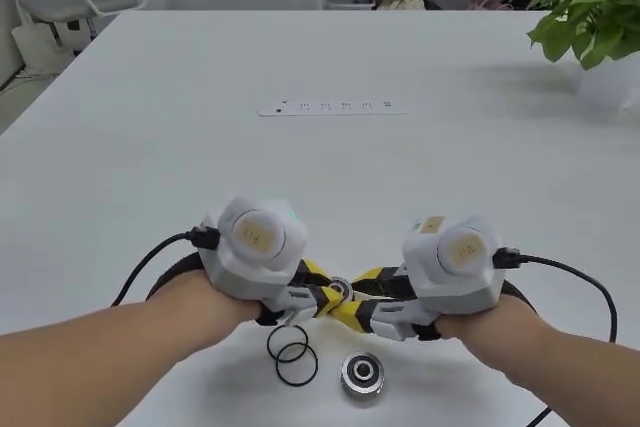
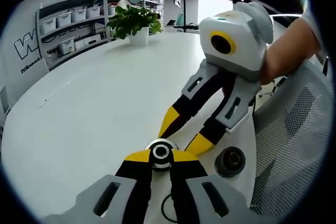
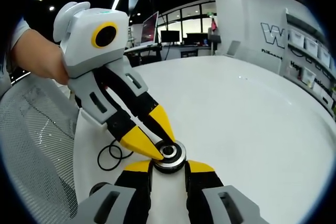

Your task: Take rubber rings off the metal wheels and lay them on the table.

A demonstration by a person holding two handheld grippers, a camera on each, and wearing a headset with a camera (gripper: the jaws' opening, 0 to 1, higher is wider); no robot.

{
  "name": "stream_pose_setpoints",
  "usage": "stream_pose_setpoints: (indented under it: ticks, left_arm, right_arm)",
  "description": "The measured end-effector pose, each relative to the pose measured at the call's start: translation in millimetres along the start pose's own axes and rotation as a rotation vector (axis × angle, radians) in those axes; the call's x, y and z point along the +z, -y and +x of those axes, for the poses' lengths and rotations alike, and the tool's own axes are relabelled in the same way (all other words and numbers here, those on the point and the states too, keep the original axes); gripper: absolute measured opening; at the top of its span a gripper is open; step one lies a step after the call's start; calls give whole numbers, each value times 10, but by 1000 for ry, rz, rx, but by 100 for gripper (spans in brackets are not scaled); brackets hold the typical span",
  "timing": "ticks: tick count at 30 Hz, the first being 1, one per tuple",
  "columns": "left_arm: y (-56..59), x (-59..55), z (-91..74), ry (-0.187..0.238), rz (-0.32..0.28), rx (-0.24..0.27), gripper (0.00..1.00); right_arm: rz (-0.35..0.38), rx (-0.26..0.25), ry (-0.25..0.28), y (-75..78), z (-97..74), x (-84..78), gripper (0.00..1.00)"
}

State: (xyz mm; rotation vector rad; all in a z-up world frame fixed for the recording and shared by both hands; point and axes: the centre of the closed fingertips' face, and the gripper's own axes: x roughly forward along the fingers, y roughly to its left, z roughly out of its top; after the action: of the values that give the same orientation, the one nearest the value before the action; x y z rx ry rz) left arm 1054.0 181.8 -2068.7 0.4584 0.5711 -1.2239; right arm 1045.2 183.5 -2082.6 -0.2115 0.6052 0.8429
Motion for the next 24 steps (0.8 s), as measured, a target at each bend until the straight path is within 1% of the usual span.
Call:
stream_pose_setpoints:
  ticks: [11, 18, 24]
  left_arm:
    - [-5, 2, 2, 1, -4, 3, 8]
    - [-6, 2, 4, 2, -7, 3, 8]
    - [-6, 2, 3, 3, -8, 3, 8]
  right_arm:
    - [-6, -3, -10, 6, -35, -23, 17]
    - [-12, -5, -20, 13, -56, -48, 13]
    - [-13, -5, -21, 13, -58, -53, 12]
